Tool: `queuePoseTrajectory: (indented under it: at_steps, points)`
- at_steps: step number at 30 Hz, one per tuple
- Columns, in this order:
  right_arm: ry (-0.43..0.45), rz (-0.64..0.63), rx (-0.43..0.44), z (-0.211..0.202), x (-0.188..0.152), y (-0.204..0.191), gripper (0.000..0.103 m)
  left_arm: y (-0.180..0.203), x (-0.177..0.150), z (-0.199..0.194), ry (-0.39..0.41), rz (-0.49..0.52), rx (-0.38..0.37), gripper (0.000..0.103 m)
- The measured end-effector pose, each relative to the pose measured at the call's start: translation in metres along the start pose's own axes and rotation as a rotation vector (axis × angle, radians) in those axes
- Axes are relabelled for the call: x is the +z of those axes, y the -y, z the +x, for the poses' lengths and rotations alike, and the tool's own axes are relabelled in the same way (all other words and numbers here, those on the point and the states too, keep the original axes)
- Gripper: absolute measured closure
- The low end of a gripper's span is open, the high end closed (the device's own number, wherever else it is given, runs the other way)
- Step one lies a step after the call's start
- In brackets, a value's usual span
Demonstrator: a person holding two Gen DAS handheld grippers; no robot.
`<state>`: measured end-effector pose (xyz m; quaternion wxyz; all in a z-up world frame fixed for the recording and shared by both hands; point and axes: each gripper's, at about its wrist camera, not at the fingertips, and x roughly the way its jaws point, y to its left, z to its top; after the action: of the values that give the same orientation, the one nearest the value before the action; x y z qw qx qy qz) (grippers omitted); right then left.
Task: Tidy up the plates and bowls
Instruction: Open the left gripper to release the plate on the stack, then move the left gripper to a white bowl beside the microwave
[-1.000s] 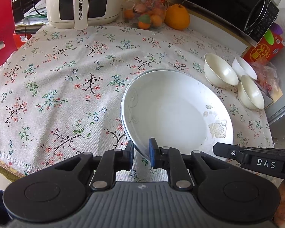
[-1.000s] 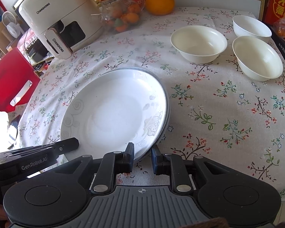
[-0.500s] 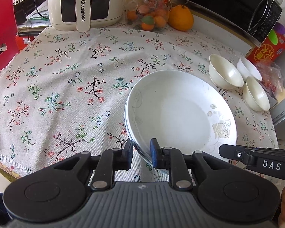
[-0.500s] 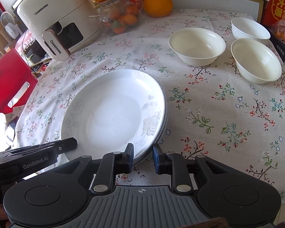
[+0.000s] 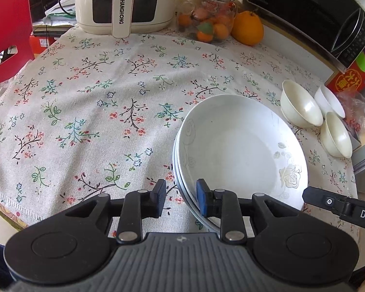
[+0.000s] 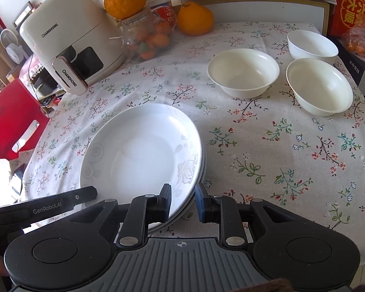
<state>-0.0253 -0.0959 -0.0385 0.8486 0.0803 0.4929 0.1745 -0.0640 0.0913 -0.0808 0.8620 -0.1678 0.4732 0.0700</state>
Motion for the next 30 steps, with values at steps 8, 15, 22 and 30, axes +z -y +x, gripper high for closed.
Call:
queuePoseTrajectory:
  at_steps: [8,15,22,30]
  points:
    - [0.079,0.079,-0.038,-0.016,0.022,0.030,0.080,0.007,0.019,-0.005,0.049,-0.013,0.001,0.066]
    - [0.135,0.114,-0.069,-0.028,0.038,0.054,0.077,0.023,0.038,-0.004,0.085,0.003,-0.038,0.066]
    - [0.190,0.174,-0.171,-0.035,0.057,0.093,0.075,0.049,0.057,-0.002,0.119,0.026,-0.048,0.063]
    - [0.195,0.262,-0.205,-0.030,0.078,0.125,0.075,0.091,0.084,0.014,0.110,0.054,-0.098,0.059]
